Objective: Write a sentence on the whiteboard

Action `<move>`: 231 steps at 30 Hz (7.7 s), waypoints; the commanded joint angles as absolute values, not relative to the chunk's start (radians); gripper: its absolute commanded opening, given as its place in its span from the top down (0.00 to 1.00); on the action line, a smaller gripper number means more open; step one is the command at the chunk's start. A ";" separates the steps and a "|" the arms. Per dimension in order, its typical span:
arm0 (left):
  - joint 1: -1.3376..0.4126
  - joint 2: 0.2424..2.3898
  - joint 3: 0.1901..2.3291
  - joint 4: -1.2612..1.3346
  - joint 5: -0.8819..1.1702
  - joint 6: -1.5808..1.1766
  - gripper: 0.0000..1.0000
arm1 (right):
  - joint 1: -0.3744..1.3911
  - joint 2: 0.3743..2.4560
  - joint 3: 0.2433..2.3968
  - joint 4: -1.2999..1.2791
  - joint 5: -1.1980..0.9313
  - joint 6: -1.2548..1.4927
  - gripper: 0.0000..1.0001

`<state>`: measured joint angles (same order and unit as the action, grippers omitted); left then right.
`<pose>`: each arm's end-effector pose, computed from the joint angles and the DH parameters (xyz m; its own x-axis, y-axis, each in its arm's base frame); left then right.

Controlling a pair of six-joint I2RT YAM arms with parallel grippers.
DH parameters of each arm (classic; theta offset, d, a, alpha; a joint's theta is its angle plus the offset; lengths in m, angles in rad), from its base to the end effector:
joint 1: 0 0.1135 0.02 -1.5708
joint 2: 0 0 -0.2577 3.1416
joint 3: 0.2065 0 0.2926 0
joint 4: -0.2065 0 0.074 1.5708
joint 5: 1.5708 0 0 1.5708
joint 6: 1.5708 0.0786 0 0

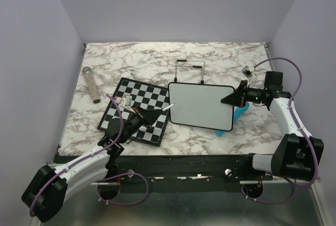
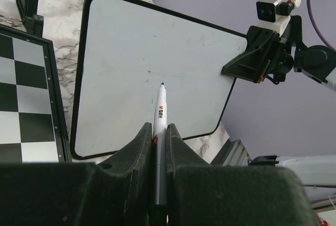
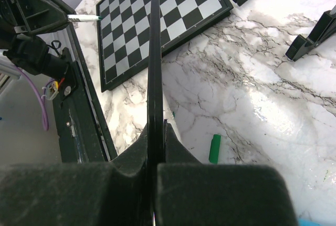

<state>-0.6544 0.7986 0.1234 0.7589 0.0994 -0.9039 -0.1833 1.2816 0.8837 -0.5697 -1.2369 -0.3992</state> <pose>0.1959 -0.1601 0.1787 -0.4965 -0.6045 -0.6229 0.4753 0.4111 -0.7779 0.2990 0.0201 0.2227 -0.5645 -0.0249 -0.8251 -0.7452 0.4453 0.4964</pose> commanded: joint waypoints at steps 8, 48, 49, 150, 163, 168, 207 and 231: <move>-0.629 0.796 0.189 0.719 0.069 -0.854 1.00 | -0.186 1.282 0.890 -0.540 -1.170 -0.433 0.99; -0.591 0.782 0.186 0.627 0.095 -0.801 1.00 | -0.186 1.289 0.890 -0.532 -1.173 -0.425 0.99; -0.591 0.784 0.186 0.632 0.097 -0.801 1.00 | -0.186 1.289 0.890 -0.532 -1.173 -0.425 0.99; -0.621 1.097 0.337 0.810 0.028 -0.767 1.00 | -0.176 1.285 0.891 -0.509 -1.175 -0.403 0.99; -0.623 1.160 0.348 0.841 0.049 -0.764 1.00 | -0.176 1.293 0.888 -0.511 -1.173 -0.407 0.99; -0.623 1.177 0.354 0.847 0.048 -0.761 1.00 | -0.178 1.295 0.890 -0.511 -1.172 -0.407 0.99; -0.601 1.131 0.307 0.767 -0.015 -0.736 1.00 | -0.176 1.295 0.890 -0.511 -1.175 -0.405 0.99; -0.601 1.180 0.321 0.868 0.078 -0.735 1.00 | -0.176 1.290 0.890 -0.511 -1.175 -0.405 1.00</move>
